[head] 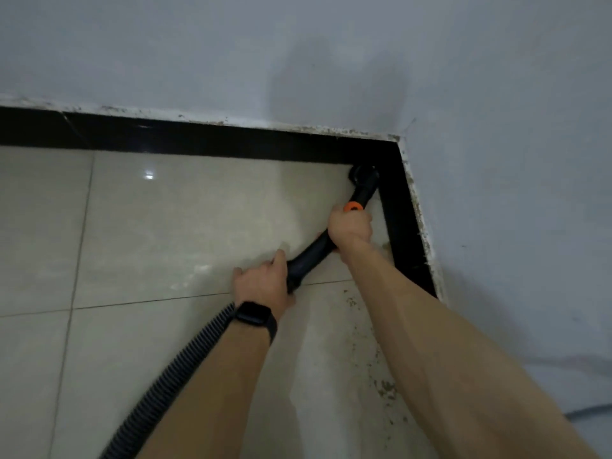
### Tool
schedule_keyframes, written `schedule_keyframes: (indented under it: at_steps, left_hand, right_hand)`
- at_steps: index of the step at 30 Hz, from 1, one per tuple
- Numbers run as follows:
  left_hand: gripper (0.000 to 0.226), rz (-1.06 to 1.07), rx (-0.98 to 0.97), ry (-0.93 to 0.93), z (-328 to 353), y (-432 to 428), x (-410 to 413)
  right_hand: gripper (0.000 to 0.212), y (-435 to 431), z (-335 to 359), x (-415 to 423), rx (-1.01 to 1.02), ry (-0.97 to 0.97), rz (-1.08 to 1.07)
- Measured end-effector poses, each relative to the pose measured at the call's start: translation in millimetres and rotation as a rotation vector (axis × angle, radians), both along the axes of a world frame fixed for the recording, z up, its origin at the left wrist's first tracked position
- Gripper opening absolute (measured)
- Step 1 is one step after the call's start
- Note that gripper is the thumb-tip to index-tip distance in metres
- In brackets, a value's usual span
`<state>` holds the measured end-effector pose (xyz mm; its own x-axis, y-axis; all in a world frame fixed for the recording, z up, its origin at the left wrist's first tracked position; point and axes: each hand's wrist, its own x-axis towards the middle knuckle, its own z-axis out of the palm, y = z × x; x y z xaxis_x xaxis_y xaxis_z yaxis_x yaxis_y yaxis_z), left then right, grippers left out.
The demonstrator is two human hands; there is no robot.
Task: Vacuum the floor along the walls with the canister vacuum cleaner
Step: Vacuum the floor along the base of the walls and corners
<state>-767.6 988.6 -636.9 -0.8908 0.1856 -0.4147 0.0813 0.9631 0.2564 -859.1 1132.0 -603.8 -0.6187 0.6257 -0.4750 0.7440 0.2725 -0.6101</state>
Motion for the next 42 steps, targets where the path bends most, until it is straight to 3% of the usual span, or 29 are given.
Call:
schedule_keyframes:
  at_steps: [8, 12, 18, 20, 23, 27, 33, 42]
  left_hand:
    - [0.051, -0.071, -0.074, 0.060, 4, -43, 81]
    - [0.047, -0.108, -0.006, -0.018, 6, -75, 116]
    - [0.046, -0.127, 0.106, -0.217, 16, -110, 156]
    - [0.047, -0.122, 0.101, -0.217, 16, -117, 171]
    - [0.059, -0.168, 0.038, -0.086, 17, -123, 195]
    - [0.094, -0.274, 0.079, 0.162, 11, -128, 220]
    - [0.121, -0.410, 0.049, 0.254, 12, -133, 236]
    - [0.109, -0.628, 0.086, 0.152, 16, -124, 232]
  right_hand:
    - [0.055, -29, -2, 88, -0.054, -0.035, 0.025]
    - [0.056, -49, 1, 139, -0.158, -0.018, -0.010]
    - [0.053, -63, 8, 190, -0.628, 0.049, -0.189]
    - [0.055, -70, 5, 202, -0.681, 0.060, -0.153]
    - [0.051, -79, 3, 215, -0.678, 0.077, -0.149]
    - [0.045, -83, 1, 223, -0.644, 0.088, -0.153]
    - [0.024, -80, 0, 238, -0.658, 0.077, -0.135]
    - [0.013, -74, -7, 270, -0.604, 0.084, -0.160]
